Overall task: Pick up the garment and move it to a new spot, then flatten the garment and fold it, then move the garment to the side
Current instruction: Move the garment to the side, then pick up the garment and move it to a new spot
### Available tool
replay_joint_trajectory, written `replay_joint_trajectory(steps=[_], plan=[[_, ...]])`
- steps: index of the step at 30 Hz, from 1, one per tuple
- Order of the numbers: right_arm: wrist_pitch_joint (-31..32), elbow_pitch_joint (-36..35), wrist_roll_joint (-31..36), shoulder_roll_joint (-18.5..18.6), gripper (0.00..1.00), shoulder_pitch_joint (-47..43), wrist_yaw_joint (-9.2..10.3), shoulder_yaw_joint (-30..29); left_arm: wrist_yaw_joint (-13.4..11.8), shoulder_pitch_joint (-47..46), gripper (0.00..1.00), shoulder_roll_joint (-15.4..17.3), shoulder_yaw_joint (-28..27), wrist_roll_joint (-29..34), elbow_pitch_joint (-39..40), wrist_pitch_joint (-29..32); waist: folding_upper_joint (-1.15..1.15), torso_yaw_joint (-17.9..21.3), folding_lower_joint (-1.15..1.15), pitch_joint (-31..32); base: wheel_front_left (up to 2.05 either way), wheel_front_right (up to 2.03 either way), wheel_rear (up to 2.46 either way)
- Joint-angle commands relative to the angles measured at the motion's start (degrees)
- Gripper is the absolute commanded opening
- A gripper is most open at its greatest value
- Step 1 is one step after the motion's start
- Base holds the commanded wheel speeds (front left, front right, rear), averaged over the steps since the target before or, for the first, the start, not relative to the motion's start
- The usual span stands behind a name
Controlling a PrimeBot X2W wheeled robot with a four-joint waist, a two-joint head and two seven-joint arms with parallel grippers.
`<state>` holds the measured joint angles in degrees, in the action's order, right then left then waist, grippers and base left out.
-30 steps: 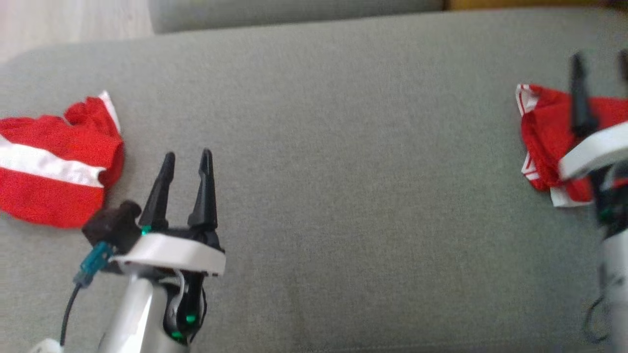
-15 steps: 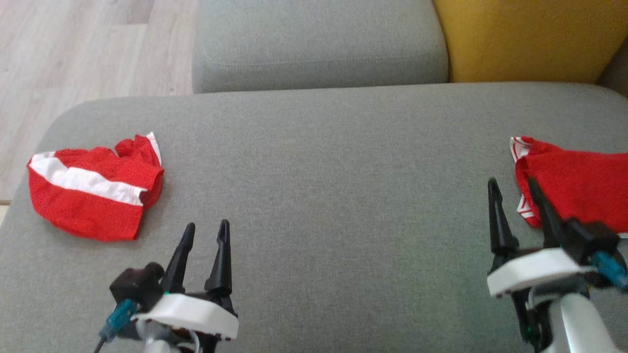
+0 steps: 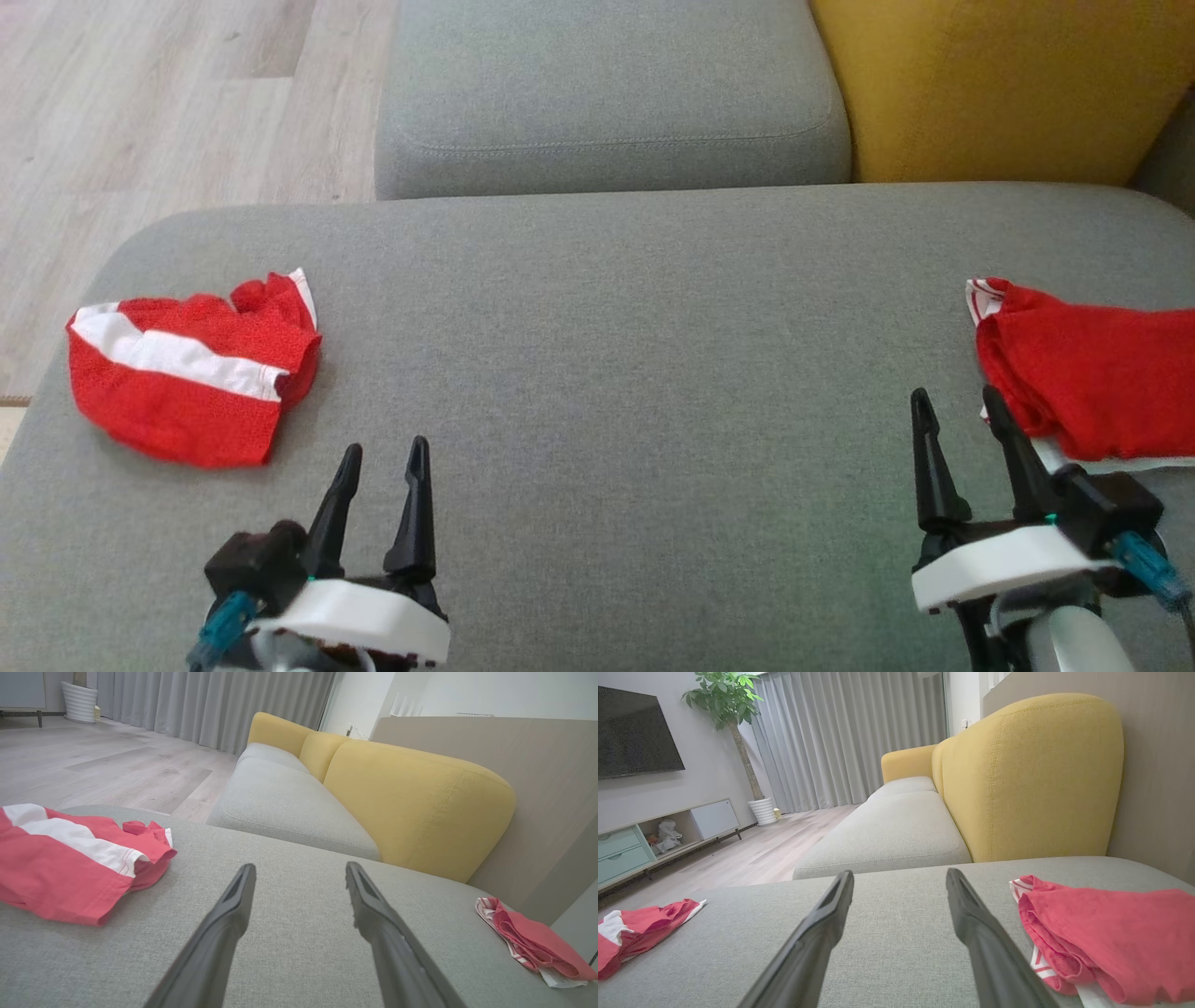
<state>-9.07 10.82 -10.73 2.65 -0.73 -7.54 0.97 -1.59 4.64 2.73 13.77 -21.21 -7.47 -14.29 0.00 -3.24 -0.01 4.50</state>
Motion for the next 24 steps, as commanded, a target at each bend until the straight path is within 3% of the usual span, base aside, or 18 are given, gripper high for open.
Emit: replay_joint_trajectory(steps=[1,24], plan=[[-0.67,-1.64,-0.43,0.24,1.0,1.66,0.05,1.44,-0.28,-1.83,1.0,0.15,-2.28,0.49,2.11,-0.71,0.0,0.07,0.01,0.02,0.0,0.0,0.0],[-0.94,-0.36,0.55,0.23,1.0,1.87,0.05,0.7,0.04,-2.92,1.0,0.15,-2.01,0.26,1.89,-0.71,0.0,0.44,0.01,-0.47,0.0,0.0,0.0]])
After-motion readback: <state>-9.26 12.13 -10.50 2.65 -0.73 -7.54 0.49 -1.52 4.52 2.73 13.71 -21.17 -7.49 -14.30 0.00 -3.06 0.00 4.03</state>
